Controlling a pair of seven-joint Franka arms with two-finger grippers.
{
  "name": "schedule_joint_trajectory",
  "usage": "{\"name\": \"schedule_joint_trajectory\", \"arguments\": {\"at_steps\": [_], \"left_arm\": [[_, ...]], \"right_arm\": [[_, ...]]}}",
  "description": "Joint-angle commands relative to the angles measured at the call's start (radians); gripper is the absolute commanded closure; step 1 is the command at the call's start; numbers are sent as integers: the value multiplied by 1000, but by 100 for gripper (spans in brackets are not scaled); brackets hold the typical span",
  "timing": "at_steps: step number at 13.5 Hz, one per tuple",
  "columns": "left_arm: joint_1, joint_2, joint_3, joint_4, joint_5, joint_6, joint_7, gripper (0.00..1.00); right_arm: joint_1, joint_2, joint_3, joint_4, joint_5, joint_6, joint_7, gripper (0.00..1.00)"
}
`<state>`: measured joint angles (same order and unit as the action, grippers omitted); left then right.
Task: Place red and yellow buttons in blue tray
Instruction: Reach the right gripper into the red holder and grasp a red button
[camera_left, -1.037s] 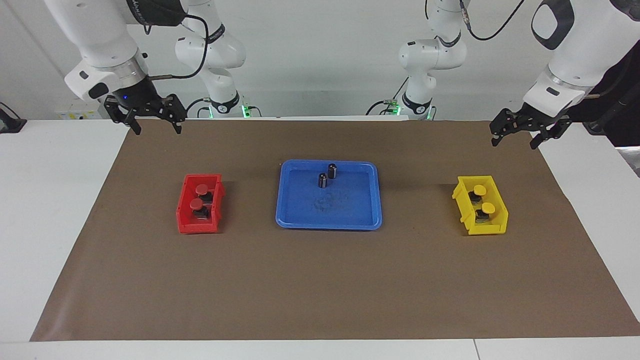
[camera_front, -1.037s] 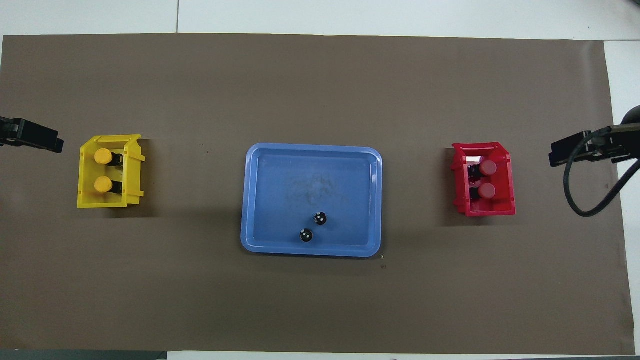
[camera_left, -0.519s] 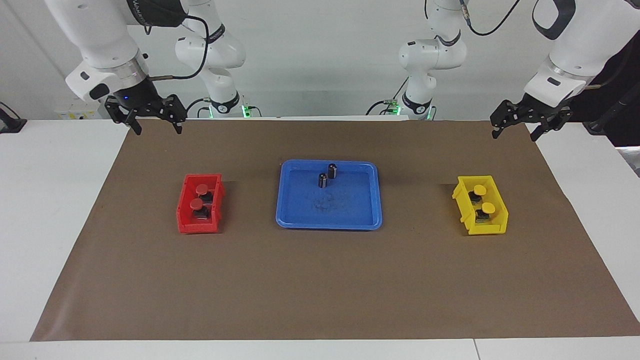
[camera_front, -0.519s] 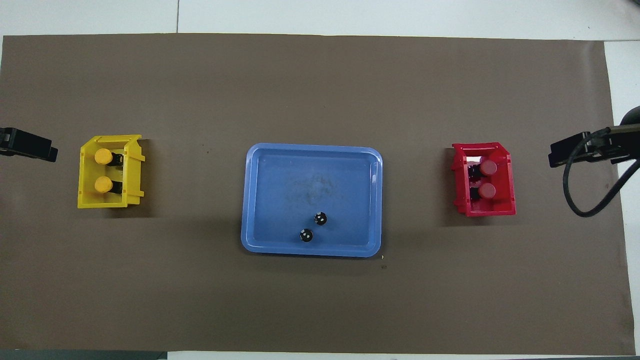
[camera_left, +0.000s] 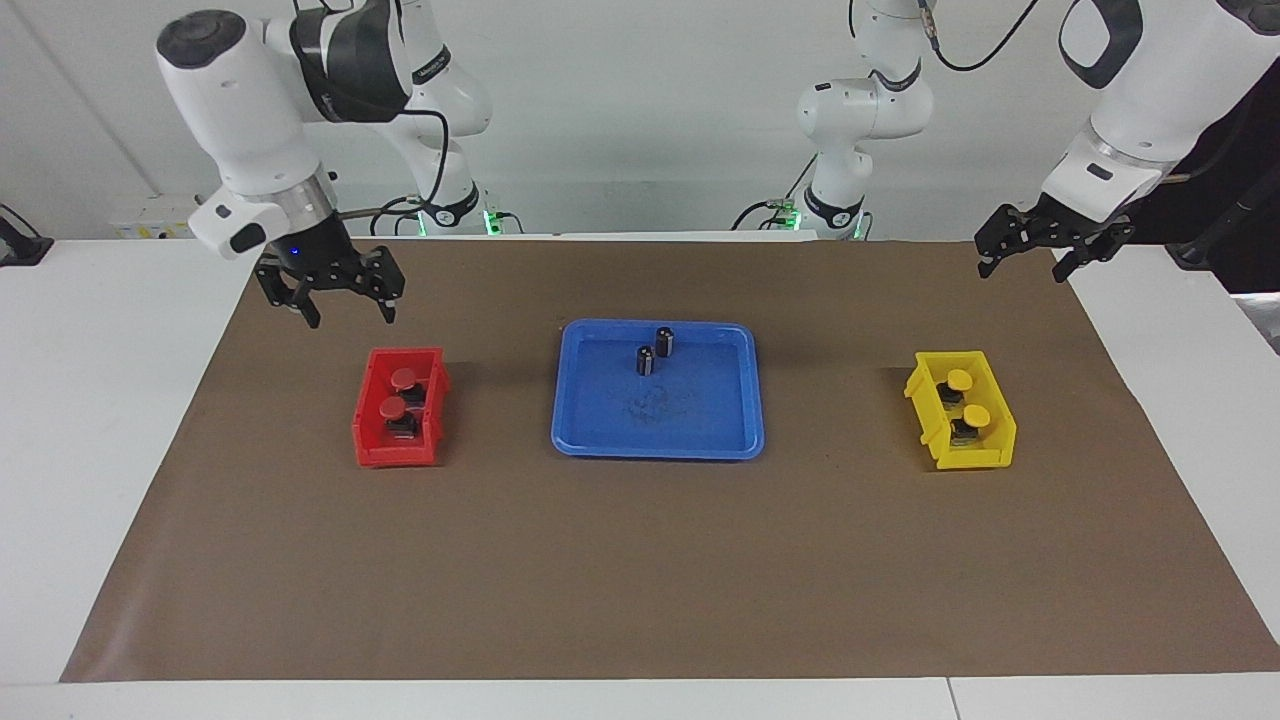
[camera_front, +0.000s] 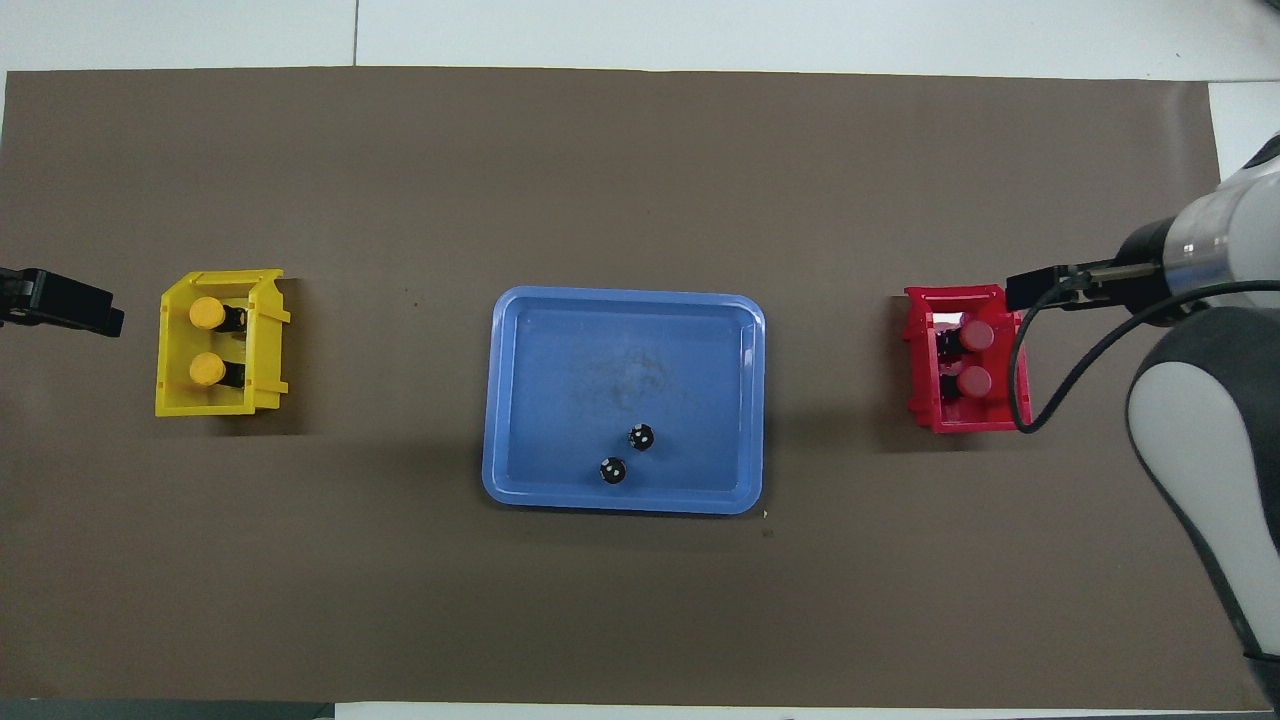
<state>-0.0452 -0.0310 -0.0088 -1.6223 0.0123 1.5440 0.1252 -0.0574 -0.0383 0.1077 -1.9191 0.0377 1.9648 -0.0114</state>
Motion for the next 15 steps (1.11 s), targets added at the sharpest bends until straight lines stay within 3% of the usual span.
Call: {"name": "schedule_joint_trajectory", "arguments": {"at_steps": [1, 5, 15], "left_arm": [[7, -46, 3, -74, -20, 70, -7, 0], [5, -69, 3, -116, -20, 96, -12, 0], [5, -69, 3, -128, -20, 110, -12, 0]], "right_arm": [[-7, 78, 0, -41, 22, 135, 7, 19], [-12, 135, 0, -135, 22, 296, 4, 31], [-41, 141, -2, -248, 21, 388, -33, 33]]}}
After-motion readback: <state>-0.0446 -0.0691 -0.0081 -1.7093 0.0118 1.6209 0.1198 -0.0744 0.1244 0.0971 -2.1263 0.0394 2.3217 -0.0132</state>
